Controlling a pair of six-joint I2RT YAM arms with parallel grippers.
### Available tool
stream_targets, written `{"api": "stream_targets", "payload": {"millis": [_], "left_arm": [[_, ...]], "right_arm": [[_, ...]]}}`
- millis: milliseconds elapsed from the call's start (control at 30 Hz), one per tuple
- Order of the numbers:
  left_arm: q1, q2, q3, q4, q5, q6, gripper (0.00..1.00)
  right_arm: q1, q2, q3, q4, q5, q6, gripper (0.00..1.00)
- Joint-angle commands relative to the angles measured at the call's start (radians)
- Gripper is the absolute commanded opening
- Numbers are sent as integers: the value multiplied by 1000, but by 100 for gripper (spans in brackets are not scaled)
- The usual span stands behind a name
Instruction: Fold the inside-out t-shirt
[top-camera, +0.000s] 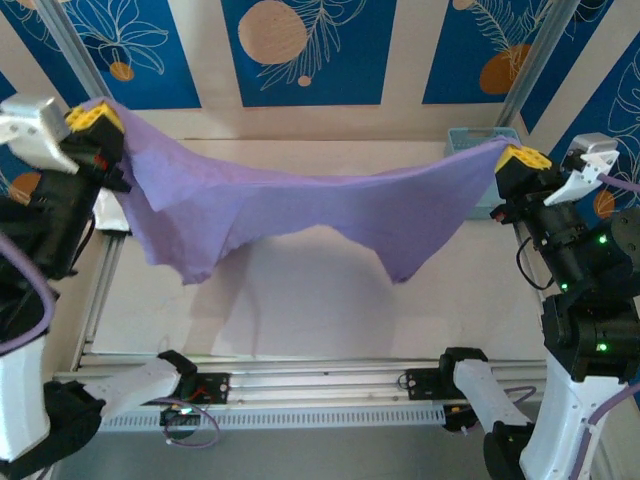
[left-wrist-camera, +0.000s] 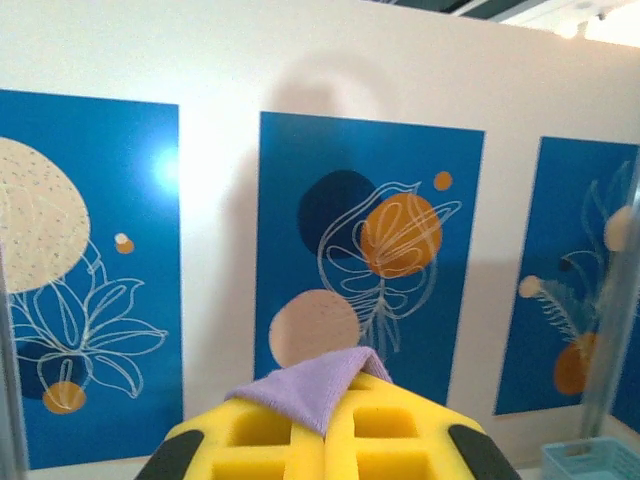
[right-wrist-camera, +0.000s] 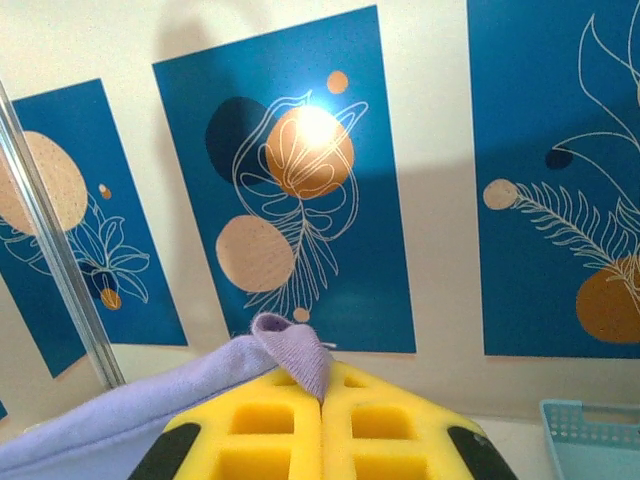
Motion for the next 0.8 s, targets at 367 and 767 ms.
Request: {"api": "stream_targets", "payload": {"millis": [367,767], "left_arm": [[406,538,228,-50,307,-85,0],[443,433,289,-70,366,-97,0]], "right_arm": [[-2,501,3,244,-96,-43,0],[-16,449,90,146,-73,-120,0]]}}
